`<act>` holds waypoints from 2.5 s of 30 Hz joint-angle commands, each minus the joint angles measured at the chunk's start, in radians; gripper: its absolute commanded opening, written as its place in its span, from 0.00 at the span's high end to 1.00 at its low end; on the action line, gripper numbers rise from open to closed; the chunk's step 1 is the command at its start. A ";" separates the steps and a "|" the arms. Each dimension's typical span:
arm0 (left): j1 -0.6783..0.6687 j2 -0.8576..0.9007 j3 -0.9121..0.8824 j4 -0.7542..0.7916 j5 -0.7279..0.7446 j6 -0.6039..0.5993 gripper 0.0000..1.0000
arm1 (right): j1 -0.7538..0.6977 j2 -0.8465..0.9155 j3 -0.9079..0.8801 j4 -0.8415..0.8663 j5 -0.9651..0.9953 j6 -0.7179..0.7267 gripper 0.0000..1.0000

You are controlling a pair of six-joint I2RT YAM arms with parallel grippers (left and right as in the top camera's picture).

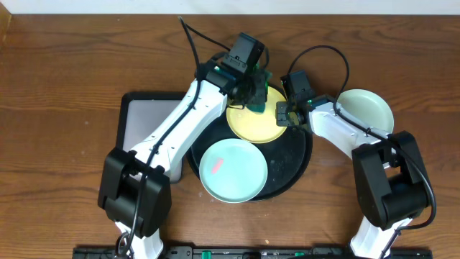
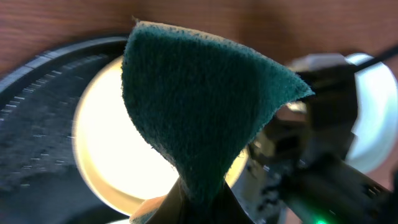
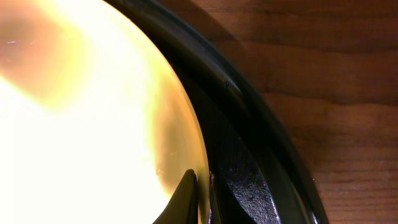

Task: Clean dirty plates on tray and stack at the side
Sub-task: 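Scrub the yellow plate with the sponge while the right gripper holds it, then carry the sponge with the left gripper back over the left mat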

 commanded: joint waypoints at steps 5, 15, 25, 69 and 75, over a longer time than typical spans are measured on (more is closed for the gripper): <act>0.008 0.114 0.000 -0.053 -0.231 -0.044 0.93 | 0.011 0.011 -0.014 -0.002 -0.012 0.000 0.94; 0.029 0.250 0.000 -0.058 -0.171 -0.067 0.93 | 0.011 0.011 -0.014 -0.002 -0.012 0.000 0.93; 0.027 0.344 -0.001 -0.058 0.045 -0.068 0.93 | 0.011 0.011 -0.014 -0.002 -0.012 0.000 0.92; 0.301 -0.481 -0.010 -0.648 -0.518 0.050 0.92 | 0.011 -0.010 0.004 0.021 -0.053 0.000 0.99; 0.301 -0.481 -0.032 -0.619 -0.525 0.054 0.92 | 0.011 -0.082 0.021 0.023 -0.109 0.039 0.99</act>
